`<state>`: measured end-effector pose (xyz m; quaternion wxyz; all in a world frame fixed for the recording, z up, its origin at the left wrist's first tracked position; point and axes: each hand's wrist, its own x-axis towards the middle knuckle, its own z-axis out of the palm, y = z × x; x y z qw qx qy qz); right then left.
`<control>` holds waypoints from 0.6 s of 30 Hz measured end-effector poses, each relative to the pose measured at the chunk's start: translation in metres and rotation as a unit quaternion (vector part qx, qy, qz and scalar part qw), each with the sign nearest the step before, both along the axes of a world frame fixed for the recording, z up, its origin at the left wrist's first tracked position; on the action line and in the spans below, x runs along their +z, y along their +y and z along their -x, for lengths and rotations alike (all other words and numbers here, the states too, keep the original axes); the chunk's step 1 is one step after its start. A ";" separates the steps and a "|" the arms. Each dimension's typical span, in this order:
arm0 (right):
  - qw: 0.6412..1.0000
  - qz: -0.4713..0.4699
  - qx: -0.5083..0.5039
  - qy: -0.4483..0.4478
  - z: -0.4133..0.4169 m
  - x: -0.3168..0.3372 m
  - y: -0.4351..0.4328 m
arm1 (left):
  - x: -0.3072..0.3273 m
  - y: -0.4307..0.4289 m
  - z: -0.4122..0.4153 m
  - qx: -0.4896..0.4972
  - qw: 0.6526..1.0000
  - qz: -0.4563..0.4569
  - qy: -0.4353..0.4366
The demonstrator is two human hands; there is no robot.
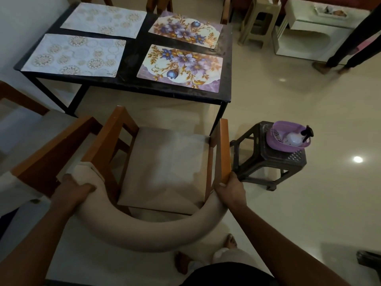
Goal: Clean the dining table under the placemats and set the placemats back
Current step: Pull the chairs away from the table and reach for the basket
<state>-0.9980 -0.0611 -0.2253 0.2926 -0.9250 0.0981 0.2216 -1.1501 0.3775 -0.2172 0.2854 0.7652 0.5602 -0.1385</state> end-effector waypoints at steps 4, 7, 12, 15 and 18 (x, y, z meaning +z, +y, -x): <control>1.000 0.008 -0.002 -0.008 -0.003 -0.002 0.011 | 0.000 0.010 -0.002 0.005 1.000 0.003 -0.007; 1.000 0.026 -0.001 0.001 -0.004 -0.004 0.014 | -0.001 0.012 -0.003 0.009 1.000 0.003 -0.003; 0.999 0.044 0.009 0.013 -0.004 -0.009 0.013 | 0.002 0.007 -0.003 0.003 1.000 0.004 -0.005; 0.999 0.038 0.000 0.025 -0.005 -0.013 0.011 | 0.004 0.005 -0.004 -0.004 1.000 -0.003 -0.001; 0.999 0.032 0.000 0.030 -0.006 -0.014 0.010 | 0.007 0.006 -0.004 -0.011 1.000 -0.009 0.001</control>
